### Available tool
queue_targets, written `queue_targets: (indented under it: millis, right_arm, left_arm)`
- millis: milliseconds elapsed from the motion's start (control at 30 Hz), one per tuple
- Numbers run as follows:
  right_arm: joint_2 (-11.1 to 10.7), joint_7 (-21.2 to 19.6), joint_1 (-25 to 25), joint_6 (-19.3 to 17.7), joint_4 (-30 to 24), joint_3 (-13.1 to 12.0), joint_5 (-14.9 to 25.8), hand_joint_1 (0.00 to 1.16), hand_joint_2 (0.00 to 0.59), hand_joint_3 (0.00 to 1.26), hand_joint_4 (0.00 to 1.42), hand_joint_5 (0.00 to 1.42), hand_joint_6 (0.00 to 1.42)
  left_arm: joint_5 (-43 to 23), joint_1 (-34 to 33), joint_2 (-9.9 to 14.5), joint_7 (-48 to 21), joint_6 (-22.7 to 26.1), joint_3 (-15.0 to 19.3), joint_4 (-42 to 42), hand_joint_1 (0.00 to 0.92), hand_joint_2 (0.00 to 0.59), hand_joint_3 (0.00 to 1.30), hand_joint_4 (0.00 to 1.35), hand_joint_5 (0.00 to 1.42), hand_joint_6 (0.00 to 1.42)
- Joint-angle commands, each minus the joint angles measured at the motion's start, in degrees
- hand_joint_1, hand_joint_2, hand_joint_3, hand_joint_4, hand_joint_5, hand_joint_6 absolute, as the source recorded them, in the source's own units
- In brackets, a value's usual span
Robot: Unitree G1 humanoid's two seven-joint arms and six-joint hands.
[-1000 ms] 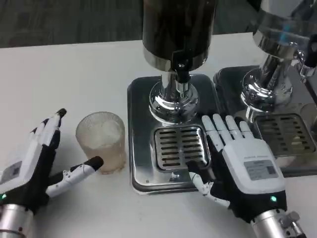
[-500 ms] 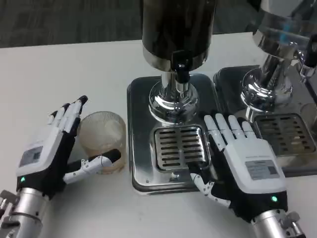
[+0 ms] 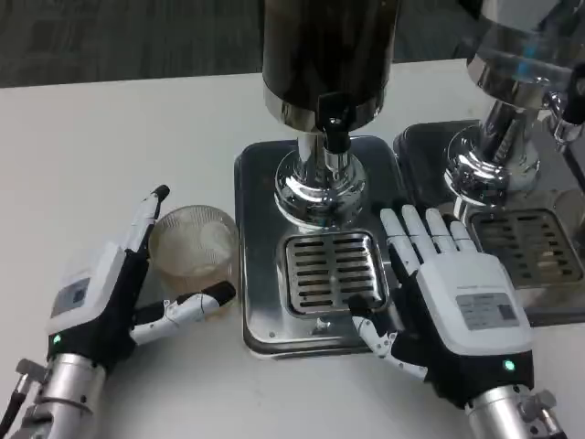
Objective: Grasp the cup under the faucet to collect the drink, then remove the cup.
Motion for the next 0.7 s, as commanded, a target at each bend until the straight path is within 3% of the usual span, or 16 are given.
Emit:
queue_targets:
  millis: [33,133,267,700]
  right_arm:
    - [0.2,-0.5,0.6,0.5,-0.7,0.1,0.2,0.39,0.394,0.03,0.0,0.0,0.06]
    - [0.3,-0.2,0.8,0.6,-0.9,0.0,0.4,0.39,0.393,0.03,0.0,0.0,0.07]
    - [0.3,0.1,0.8,0.6,-1.0,0.0,0.6,0.39,0.392,0.03,0.0,0.0,0.07]
    - [0.4,-0.3,0.5,0.6,-0.6,0.0,0.9,0.39,0.392,0.03,0.0,0.0,0.09]
  left_arm:
    - [-0.4,-1.2,-0.3,1.2,-1.6,-0.3,1.3,0.217,0.036,0.06,0.15,0.47,0.59]
    - [0.7,-1.4,-0.2,2.6,-1.9,-1.2,1.6,0.301,0.063,0.23,0.38,0.66,0.83]
    - [1.6,-1.4,-0.1,4.8,-1.8,-2.3,1.6,0.394,0.088,0.41,0.59,0.85,1.03]
    - [2.6,-0.7,0.0,12.2,-1.9,-2.4,0.7,0.458,0.078,0.54,0.71,0.94,1.15]
